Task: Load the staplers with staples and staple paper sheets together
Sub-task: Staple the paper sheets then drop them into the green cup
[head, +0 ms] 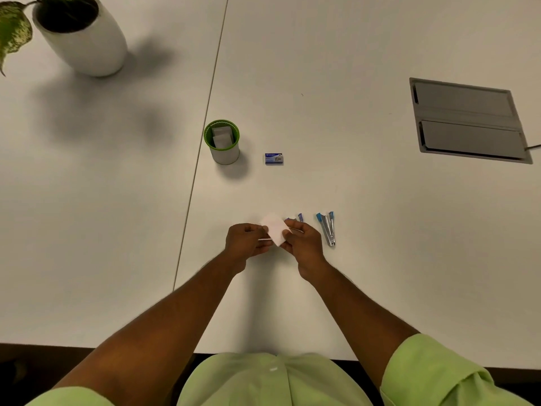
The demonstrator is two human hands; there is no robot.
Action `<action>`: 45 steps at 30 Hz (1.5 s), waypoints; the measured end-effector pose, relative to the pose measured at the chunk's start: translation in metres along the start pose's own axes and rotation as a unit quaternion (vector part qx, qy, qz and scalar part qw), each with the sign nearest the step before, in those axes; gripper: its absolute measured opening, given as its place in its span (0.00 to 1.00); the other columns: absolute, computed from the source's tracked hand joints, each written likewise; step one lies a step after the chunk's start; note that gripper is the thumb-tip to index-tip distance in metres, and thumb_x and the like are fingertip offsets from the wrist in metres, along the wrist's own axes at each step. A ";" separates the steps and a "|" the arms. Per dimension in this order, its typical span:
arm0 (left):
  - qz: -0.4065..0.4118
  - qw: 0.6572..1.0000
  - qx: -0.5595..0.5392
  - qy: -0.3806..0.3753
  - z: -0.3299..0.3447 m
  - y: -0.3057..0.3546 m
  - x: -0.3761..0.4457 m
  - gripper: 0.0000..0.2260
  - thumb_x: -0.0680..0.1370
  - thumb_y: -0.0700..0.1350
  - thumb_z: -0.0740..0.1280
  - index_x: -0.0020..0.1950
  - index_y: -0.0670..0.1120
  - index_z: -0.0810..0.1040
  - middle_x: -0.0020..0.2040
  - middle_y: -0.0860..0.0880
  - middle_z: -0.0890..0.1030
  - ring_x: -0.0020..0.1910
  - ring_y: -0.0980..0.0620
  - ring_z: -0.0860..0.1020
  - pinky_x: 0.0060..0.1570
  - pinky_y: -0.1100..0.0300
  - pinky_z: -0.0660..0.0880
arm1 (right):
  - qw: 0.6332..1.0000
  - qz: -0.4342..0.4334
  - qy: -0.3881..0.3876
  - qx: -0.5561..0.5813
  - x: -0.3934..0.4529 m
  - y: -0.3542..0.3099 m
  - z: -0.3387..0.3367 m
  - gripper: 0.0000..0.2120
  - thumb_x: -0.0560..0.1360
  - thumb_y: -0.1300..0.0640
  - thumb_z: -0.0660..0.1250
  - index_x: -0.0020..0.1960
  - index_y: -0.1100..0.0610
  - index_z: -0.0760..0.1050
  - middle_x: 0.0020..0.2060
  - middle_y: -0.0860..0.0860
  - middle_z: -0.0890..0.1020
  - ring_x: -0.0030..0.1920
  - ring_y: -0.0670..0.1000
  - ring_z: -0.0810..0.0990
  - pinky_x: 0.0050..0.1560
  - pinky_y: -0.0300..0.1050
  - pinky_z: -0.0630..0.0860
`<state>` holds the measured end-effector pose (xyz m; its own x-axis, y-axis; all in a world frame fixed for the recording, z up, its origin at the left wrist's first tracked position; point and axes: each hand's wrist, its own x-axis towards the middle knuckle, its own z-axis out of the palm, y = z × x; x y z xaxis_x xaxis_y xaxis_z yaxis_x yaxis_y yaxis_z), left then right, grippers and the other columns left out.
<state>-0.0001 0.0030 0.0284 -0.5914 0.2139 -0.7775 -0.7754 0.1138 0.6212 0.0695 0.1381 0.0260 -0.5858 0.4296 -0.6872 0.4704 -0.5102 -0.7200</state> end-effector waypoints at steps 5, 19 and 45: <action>0.009 0.999 -0.013 0.042 0.006 -0.004 -0.001 0.02 0.78 0.36 0.70 0.47 0.38 0.80 0.47 0.39 0.85 0.40 0.43 0.86 0.35 0.57 0.81 | 0.999 -0.001 0.001 -0.048 -0.003 0.005 0.003 0.12 0.73 0.70 0.72 0.56 0.63 0.78 0.47 0.57 0.85 0.46 0.55 0.85 0.44 0.44 0.84; 0.058 0.992 0.042 0.101 -0.006 -0.006 0.006 0.04 0.74 0.35 0.74 0.48 0.42 0.83 0.46 0.43 0.84 0.46 0.45 0.82 0.45 0.51 0.84 | 0.862 -0.228 0.115 -0.438 0.018 0.009 -0.014 0.20 0.72 0.57 0.76 0.61 0.59 0.75 0.59 0.54 0.75 0.59 0.54 0.77 0.63 0.51 0.75; 0.099 0.983 0.119 0.103 -0.006 -0.003 0.011 0.05 0.75 0.38 0.74 0.50 0.44 0.85 0.50 0.46 0.86 0.51 0.45 0.83 0.56 0.46 0.81 | 0.974 -0.050 -0.053 -0.214 -0.005 0.034 -0.021 0.16 0.77 0.64 0.69 0.64 0.55 0.77 0.54 0.47 0.83 0.53 0.46 0.82 0.42 0.30 0.77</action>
<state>-0.0057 -0.0003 0.0177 -0.7772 0.0567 -0.6267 -0.5810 0.3178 0.7493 0.1023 0.1348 0.0029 -0.6967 0.3704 -0.6143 0.6269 -0.1019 -0.7724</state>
